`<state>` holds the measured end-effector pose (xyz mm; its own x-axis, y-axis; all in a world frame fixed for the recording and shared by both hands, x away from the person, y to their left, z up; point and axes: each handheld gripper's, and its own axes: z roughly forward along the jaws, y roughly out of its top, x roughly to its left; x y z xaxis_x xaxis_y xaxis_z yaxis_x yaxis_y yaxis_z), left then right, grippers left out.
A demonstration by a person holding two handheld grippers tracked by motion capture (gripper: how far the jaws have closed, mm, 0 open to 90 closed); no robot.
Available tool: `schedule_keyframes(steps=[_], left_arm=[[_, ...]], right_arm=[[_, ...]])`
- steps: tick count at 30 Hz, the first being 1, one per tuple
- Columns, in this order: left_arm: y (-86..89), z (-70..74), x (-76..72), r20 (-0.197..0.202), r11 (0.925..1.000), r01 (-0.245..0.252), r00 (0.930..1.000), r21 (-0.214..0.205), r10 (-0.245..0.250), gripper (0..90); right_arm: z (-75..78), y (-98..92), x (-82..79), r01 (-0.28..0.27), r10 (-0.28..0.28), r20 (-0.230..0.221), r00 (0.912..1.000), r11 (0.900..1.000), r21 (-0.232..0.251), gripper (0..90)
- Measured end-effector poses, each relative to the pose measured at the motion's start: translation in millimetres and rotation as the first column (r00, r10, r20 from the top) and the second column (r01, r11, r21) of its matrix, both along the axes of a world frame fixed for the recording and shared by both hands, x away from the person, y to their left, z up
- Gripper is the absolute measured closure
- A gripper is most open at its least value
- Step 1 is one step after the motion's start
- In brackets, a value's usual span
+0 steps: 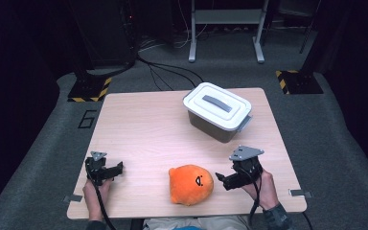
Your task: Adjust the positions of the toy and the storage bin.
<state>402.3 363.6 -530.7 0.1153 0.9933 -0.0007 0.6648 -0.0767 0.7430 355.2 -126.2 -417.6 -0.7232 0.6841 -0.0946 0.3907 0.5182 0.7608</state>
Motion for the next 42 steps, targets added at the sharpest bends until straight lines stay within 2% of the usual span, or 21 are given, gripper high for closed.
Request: schedule_keyframes(steps=[5, 7, 11, 12, 16, 18, 21, 24, 27, 29, 30, 31, 32, 34, 36, 38, 39, 41, 42], left_arm=[[0.0, 0.0, 0.0, 0.000, 1.0000, 0.000, 1.0000, 0.000, 0.000, 12.0], [0.0, 0.0, 0.0, 0.000, 1.0000, 0.000, 1.0000, 0.000, 0.000, 12.0], [0.0, 0.1, -0.1, 0.000, 1.0000, 0.000, 1.0000, -0.001, 0.000, 12.0], [-0.1, 0.0, -0.1, 0.000, 1.0000, -0.001, 1.0000, 0.000, 0.001, 12.0], [0.0, 0.0, -0.1, 0.000, 1.0000, 0.000, 1.0000, 0.000, 0.000, 12.1], [-0.1, 0.0, -0.1, 0.000, 1.0000, -0.001, 1.0000, 0.000, 0.001, 12.1], [0.0, 0.0, -0.1, 0.000, 1.0000, 0.000, 1.0000, 0.000, 0.000, 12.1], [0.0, 0.0, -0.1, 0.000, 1.0000, -0.001, 1.0000, 0.000, 0.001, 12.1], [0.0, 0.0, -0.1, 0.000, 1.0000, -0.001, 1.0000, 0.000, 0.001, 12.1], [-0.1, 0.0, -0.3, 0.000, 1.0000, -0.003, 1.0000, 0.001, 0.003, 12.1], [0.0, 0.5, -0.5, -0.006, 1.0000, -0.001, 1.0000, 0.000, 0.001, 12.1], [0.0, 0.3, -0.5, -0.004, 1.0000, -0.002, 1.0000, 0.000, 0.002, 12.0], [0.0, 0.3, -0.6, -0.004, 1.0000, -0.002, 1.0000, 0.000, 0.002, 12.1], [0.0, 0.3, -0.5, -0.004, 1.0000, -0.002, 1.0000, 0.000, 0.002, 12.1], [0.0, 0.3, -0.5, -0.004, 1.0000, -0.002, 1.0000, 0.000, 0.002, 12.1], [-0.2, 0.3, -0.6, -0.004, 1.0000, -0.004, 1.0000, -0.001, 0.004, 12.1], [-0.1, 0.4, -0.6, -0.005, 1.0000, -0.003, 1.0000, 0.000, 0.003, 12.1], [-0.2, 0.4, -0.7, -0.005, 1.0000, -0.005, 1.0000, -0.001, 0.005, 12.1], [-0.3, 0.4, -0.7, -0.005, 1.0000, -0.005, 1.0000, -0.001, 0.005, 12.1]], right_arm=[[6.2, 10.6, -2.0, -0.041, 0.041, 0.013, 0.9991, 0.9992, 0.001, 0.0], [8.6, 17.6, -1.8, -0.081, 0.081, 0.005, 0.9967, 0.9967, 0.004, 0.0], [8.7, 26.6, -2.3, -0.094, 0.094, 0.000, 0.9956, 0.9955, -0.011, 0.0], [8.9, 32.9, -2.3, -0.120, 0.120, 0.005, 0.9927, 0.9925, -0.022, 0.0], [10.0, 41.1, -3.4, -0.134, 0.134, -0.007, 0.9909, 0.9907, -0.022, 0.0], [11.4, 49.7, -5.1, -0.165, 0.165, 0.000, 0.9863, 0.9859, -0.028, 0.0], [11.3, 55.1, -5.7, -0.174, 0.175, 0.001, 0.9846, 0.9839, -0.038, 0.0], [9.7, 67.0, -7.0, -0.220, 0.221, 0.008, 0.9752, 0.9731, -0.067, 0.0], [9.2, 72.5, -7.9, -0.239, 0.240, -0.001, 0.9709, 0.9684, -0.070, 0.0], [9.3, 76.9, -8.7, -0.268, 0.268, -0.004, 0.9634, 0.9614, -0.063, 0.0], [8.8, 81.9, -9.8, -0.298, 0.298, -0.011, 0.9545, 0.9518, -0.072, 0.9], [8.3, 84.6, -9.9, -0.309, 0.309, -0.002, 0.9509, 0.9477, -0.082, 1.2], [7.8, 86.7, -11.1, -0.306, 0.307, -0.009, 0.9518, 0.9483, -0.084, 1.3], [5.5, 91.2, -11.3, -0.334, 0.334, -0.017, 0.9424, 0.9362, -0.110, 2.9], [0.6, 96.5, -12.0, -0.332, 0.333, -0.024, 0.9427, 0.9318, -0.145, 6.7], [-6.5, 101.0, -10.2, -0.339, 0.338, -0.042, 0.9403, 0.9216, -0.188, 15.7], [-9.9, 102.8, -9.8, -0.334, 0.330, -0.057, 0.9423, 0.9207, -0.201, 17.0], [-12.3, 103.5, -9.2, -0.331, 0.326, -0.057, 0.9436, 0.9206, -0.208, 18.2], [-15.2, 103.6, -8.9, -0.324, 0.321, -0.051, 0.9458, 0.9226, -0.209, 21.7]])
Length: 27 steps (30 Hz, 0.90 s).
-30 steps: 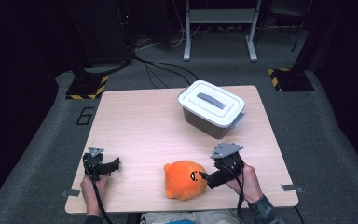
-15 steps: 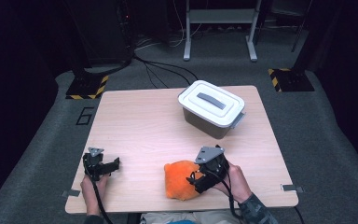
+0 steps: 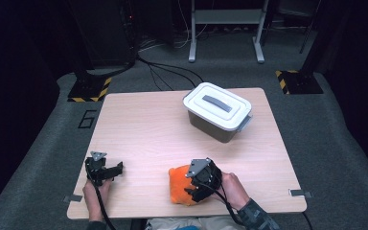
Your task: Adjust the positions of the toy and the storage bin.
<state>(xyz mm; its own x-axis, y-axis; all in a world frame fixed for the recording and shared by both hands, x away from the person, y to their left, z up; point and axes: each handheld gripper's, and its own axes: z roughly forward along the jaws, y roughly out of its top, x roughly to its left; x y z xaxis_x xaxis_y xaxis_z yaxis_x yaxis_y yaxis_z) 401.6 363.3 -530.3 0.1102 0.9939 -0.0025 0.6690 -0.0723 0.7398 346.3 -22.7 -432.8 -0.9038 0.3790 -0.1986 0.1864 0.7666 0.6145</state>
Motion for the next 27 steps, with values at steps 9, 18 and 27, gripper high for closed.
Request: schedule_keyframes(steps=[9, 18, 27], left_arm=[[-0.1, -0.1, -0.2, 0.000, 1.0000, -0.001, 1.0000, -0.001, 0.001, 12.1], [-0.1, -0.1, -0.4, 0.000, 1.0000, -0.001, 1.0000, -0.003, 0.001, 12.1], [0.0, -0.2, -0.6, 0.001, 1.0000, 0.000, 1.0000, -0.004, 0.000, 12.1]], right_arm=[[-14.7, -13.9, 5.8, 0.043, -0.043, -0.013, 0.9990, 0.9982, 0.043, 47.5], [-15.2, -21.7, 3.7, 0.087, -0.085, -0.023, 0.9961, 0.9885, 0.123, 61.5], [-9.3, -25.6, -1.8, 0.106, -0.108, 0.002, 0.9942, 0.9816, 0.159, 64.3]])
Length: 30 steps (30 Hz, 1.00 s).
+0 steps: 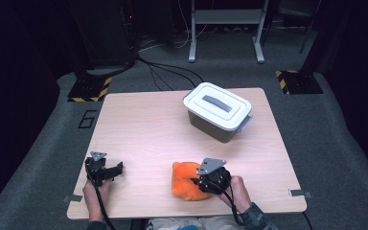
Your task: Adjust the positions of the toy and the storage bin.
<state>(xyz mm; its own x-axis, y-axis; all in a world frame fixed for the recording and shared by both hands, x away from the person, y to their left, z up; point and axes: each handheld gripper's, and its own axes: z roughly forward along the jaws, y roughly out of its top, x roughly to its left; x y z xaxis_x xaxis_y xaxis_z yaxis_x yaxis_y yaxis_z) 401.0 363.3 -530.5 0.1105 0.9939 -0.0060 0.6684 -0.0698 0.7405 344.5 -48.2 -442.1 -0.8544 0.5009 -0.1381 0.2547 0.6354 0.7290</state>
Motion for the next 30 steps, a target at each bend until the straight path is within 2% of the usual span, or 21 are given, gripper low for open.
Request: schedule_keyframes(steps=[3, 12, 17, 30], left_arm=[[0.0, 0.0, 0.0, 0.000, 1.0000, 0.000, 1.0000, 0.000, 0.000, 12.1], [0.0, 0.0, 0.0, 0.000, 1.0000, 0.000, 1.0000, 0.000, 0.000, 12.1], [0.0, 0.0, 0.0, 0.000, 1.0000, 0.000, 1.0000, 0.000, 0.000, 12.1], [0.0, 0.0, 0.0, 0.000, 1.0000, 0.000, 1.0000, 0.000, 0.000, 12.1]], right_arm=[[2.0, -1.8, -1.1, 0.026, -0.027, 0.013, 0.9996, 0.9996, 0.013, 64.8], [9.2, -10.2, -4.0, 0.049, -0.050, 0.022, 0.9985, 0.9976, 0.048, 64.5], [10.9, -14.0, -3.3, 0.051, -0.052, 0.039, 0.9979, 0.9977, 0.045, 64.4], [12.0, -29.8, -1.7, 0.102, -0.104, 0.035, 0.9940, 0.9936, 0.049, 64.2]])
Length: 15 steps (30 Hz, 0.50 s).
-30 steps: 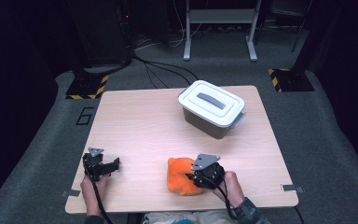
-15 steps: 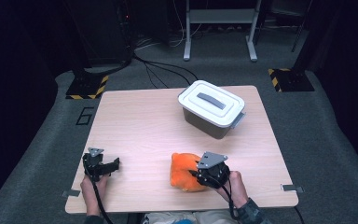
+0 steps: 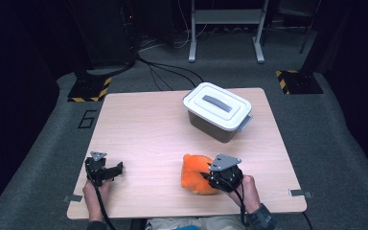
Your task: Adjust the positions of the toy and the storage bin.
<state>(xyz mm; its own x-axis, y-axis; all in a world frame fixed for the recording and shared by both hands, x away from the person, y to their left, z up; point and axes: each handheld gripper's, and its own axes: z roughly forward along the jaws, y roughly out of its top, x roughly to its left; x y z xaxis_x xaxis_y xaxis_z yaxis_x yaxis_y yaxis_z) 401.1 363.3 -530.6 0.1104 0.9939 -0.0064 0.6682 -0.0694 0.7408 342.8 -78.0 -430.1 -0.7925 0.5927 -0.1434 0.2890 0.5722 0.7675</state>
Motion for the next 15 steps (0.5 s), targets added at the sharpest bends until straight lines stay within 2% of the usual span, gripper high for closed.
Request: schedule_keyframes(steps=[15], left_arm=[[0.0, 0.0, 0.0, 0.000, 1.0000, 0.000, 1.0000, 0.000, 0.000, 12.1]], right_arm=[[4.4, -18.0, 0.0, 0.053, -0.053, 0.011, 0.9985, 0.9986, 0.010, 64.3]])
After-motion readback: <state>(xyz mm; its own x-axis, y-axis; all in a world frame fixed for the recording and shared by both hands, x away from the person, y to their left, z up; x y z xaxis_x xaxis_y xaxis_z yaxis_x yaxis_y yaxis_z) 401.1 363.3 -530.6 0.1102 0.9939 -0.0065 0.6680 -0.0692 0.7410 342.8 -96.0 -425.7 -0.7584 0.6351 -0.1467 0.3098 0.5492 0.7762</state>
